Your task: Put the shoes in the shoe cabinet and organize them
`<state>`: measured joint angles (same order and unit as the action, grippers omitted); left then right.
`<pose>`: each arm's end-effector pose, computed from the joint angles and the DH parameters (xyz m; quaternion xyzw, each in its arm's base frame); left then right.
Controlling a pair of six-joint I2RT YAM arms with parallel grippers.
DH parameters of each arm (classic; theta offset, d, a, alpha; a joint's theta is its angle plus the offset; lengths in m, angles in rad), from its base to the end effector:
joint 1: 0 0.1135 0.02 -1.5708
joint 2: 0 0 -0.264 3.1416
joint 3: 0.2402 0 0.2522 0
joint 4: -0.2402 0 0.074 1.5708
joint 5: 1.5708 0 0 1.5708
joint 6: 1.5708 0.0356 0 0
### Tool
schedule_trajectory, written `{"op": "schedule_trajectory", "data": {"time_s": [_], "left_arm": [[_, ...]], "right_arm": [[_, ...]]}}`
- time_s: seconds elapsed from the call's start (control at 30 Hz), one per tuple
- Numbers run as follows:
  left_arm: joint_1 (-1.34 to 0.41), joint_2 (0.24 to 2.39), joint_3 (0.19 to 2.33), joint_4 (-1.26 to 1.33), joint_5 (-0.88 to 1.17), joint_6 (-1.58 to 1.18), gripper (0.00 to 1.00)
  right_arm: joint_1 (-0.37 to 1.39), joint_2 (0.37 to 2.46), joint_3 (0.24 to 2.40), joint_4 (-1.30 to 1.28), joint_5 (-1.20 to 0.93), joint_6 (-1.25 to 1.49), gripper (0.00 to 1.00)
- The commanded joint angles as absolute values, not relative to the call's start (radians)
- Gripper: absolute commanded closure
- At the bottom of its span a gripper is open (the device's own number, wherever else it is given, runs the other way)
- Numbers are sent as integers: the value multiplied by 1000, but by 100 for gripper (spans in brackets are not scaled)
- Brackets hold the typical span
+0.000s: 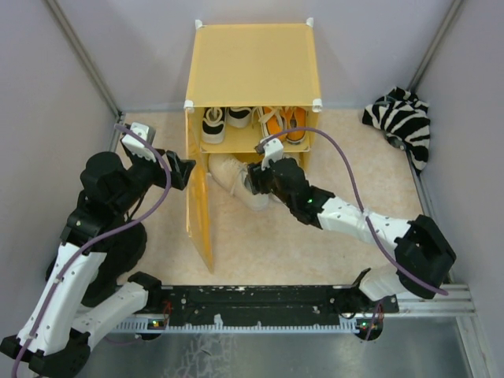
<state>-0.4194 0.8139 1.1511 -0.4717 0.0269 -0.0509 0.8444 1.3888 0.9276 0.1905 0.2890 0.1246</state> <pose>0.1445 -0.0655 0.4284 0.1467 0.7386 -0.1631 0.6375 0.2218 0.2343 0.2889 -0.1959 0.7680 0.1775 0.5834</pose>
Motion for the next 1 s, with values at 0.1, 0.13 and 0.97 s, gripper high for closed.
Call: {"op": "schedule_trajectory", "data": {"time_s": [0.1, 0.13, 0.97], "left_arm": [[-423, 824, 1146, -484, 18, -36, 2], [-422, 824, 1147, -486, 17, -35, 2], [-422, 804, 1135, -503, -16, -24, 2]], "right_arm": [[856, 1410, 865, 115, 133, 96, 44], [855, 1421, 866, 120, 130, 95, 44], [851, 1670, 965, -9, -11, -146, 49]]}}
